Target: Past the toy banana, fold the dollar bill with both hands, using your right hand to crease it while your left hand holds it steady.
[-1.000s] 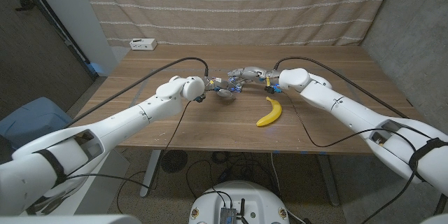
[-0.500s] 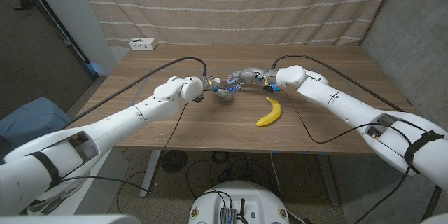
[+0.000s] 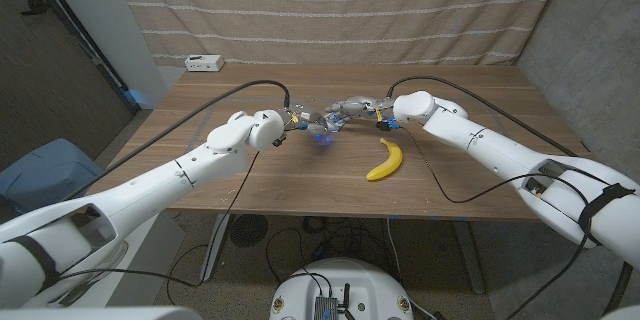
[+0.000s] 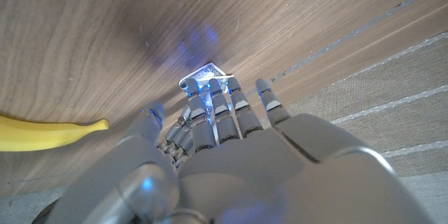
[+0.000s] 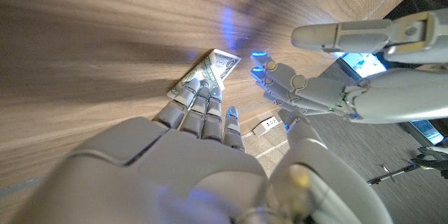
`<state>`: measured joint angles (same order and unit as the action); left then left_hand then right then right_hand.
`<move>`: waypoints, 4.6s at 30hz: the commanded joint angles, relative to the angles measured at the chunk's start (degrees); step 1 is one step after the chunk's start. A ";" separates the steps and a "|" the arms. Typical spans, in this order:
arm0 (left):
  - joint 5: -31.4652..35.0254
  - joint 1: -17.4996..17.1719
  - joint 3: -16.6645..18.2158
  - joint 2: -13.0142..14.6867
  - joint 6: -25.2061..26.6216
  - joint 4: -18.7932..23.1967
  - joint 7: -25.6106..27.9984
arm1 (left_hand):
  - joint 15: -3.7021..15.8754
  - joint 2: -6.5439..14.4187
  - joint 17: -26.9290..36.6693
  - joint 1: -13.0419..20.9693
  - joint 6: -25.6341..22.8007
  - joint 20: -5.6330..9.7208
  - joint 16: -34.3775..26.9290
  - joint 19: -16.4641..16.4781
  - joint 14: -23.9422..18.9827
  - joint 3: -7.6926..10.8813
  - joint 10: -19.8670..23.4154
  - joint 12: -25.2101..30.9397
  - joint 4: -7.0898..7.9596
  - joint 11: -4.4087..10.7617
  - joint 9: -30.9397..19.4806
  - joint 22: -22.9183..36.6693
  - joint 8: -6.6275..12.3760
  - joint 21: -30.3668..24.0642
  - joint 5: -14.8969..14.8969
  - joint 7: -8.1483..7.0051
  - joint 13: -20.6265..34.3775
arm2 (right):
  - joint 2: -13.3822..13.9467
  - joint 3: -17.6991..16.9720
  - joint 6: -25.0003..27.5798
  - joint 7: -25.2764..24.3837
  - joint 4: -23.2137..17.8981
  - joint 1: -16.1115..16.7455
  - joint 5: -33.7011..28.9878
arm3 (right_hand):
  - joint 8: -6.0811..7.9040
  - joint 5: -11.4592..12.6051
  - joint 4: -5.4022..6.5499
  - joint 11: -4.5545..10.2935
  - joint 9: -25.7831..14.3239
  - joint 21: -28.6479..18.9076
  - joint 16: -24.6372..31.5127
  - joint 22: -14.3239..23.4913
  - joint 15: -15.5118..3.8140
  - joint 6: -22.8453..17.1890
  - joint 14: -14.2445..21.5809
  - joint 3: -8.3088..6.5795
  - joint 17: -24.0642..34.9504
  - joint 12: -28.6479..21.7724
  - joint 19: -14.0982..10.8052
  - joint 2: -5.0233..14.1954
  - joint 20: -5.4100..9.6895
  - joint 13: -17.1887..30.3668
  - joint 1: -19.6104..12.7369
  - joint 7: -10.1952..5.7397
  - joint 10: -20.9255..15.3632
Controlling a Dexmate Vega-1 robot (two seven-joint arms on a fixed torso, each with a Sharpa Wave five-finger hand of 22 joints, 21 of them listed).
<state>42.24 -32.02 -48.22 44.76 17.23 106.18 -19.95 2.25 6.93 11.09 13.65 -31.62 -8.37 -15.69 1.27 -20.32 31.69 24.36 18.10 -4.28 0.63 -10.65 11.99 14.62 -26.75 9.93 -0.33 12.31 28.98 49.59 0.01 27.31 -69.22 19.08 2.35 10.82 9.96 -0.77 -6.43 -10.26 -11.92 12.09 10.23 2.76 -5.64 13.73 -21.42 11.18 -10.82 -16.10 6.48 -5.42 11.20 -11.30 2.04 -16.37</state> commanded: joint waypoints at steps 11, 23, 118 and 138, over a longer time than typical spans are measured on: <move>4.87 -0.43 -0.36 -2.22 3.62 0.09 -6.38 | -2.28 -2.28 0.53 -5.71 4.96 -0.94 3.71 -6.69 7.08 -2.12 -5.64 -4.37 2.43 0.69 0.11 0.80 -3.85 1.79 0.23 -0.84 -0.60 | 2.99 -1.25 1.69 -0.90 -5.48 2.52 0.34 | 0.31 0.48 0.43 0.27 -0.09 -0.22 0.08 0.13 -0.21 -0.83 0.62 -0.01 0.14 -0.27 -1.06 0.11 -0.80 -0.06 0.54 -0.15 -0.23; -0.44 2.52 -1.32 -4.70 -1.35 -7.69 -6.32 | -3.79 -2.65 0.65 -10.48 16.35 -1.13 5.15 -11.92 15.38 -4.05 -12.47 -6.72 5.54 2.80 0.04 1.36 -4.69 3.32 1.12 -4.56 -0.67 | 2.47 -1.25 0.60 -0.48 -4.17 2.13 0.51 | 0.29 0.52 0.43 0.21 -0.09 -0.18 -0.08 0.13 -0.12 -0.97 0.52 -0.07 0.09 -0.31 -1.09 0.09 -0.63 -0.07 0.63 -0.12 -0.24; -0.64 5.61 -5.55 -5.86 -2.77 -10.15 -8.91 | -2.88 -6.38 0.21 -12.57 14.80 -0.23 4.31 -12.93 16.84 -9.18 -11.45 -6.15 10.23 4.30 0.49 1.76 -3.84 2.93 2.97 -1.86 -1.20 | 2.36 -6.70 -10.37 -21.22 -5.05 9.48 -3.35 | 0.51 0.24 -0.45 5.70 -0.28 1.07 -1.71 0.12 -5.19 -7.13 -9.99 -4.53 0.09 0.55 3.79 3.05 4.23 -0.08 -3.32 -3.65 8.57; -0.78 6.23 -5.78 -6.37 -3.70 -11.37 -8.82 | -2.86 -6.35 0.17 -12.46 14.89 -0.22 4.29 -13.05 16.88 -9.46 -11.59 -6.18 10.44 4.39 0.49 1.75 -3.85 2.91 3.16 -1.91 -1.21 | 4.14 -7.54 -1.44 -24.97 -11.82 12.22 -6.92 | 3.83 -0.02 1.77 -3.06 -0.30 -7.11 14.15 1.70 -0.23 -36.51 20.37 -2.83 7.98 -7.09 -12.81 2.28 1.41 0.30 -1.68 2.84 -21.39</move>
<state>41.54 -26.17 -53.77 38.71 14.11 95.55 -28.68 -0.70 1.00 11.20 0.97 -15.91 -8.79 -11.02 -10.03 -3.66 22.58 12.54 11.71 6.10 5.02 -9.77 13.58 10.28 -23.50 12.54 -2.05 10.79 32.63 41.47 -3.28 -1.46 -80.87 32.20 -5.22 15.06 9.95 0.90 -9.52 -10.39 -18.50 26.28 11.61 2.14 -41.99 34.20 -24.65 18.98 -18.02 -28.18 8.89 -4.39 11.34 -13.56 4.59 -37.50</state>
